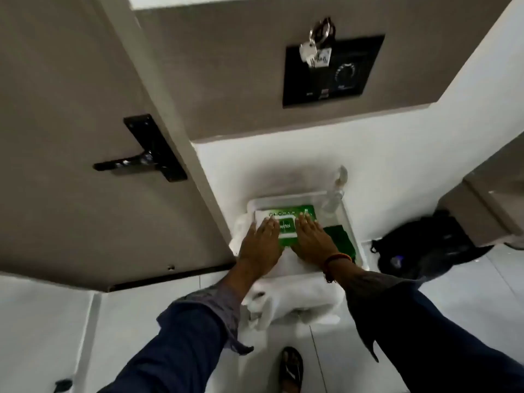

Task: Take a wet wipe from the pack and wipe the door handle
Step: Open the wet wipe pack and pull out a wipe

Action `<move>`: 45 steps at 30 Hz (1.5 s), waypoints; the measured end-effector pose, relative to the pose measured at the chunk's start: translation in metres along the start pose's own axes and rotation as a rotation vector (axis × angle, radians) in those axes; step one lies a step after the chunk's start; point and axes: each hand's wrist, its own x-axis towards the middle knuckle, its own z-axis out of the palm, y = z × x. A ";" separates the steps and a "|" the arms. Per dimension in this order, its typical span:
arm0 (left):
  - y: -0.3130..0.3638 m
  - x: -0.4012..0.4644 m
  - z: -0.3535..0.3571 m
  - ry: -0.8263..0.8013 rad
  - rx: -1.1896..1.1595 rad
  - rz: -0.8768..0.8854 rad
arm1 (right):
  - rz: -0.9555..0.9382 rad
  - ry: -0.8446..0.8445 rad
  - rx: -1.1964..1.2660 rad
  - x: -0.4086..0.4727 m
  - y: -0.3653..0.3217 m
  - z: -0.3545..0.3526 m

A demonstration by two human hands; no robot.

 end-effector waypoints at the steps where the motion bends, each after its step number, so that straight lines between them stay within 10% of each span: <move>1: 0.004 0.008 0.004 -0.015 0.032 0.010 | 0.014 -0.030 -0.053 0.003 0.002 0.006; 27: 0.001 0.049 -0.011 -0.045 0.470 0.252 | -0.059 0.047 -0.177 0.016 0.013 0.019; 45: -0.027 0.076 -0.059 0.124 -0.135 0.064 | 0.068 0.341 0.113 0.035 0.006 0.005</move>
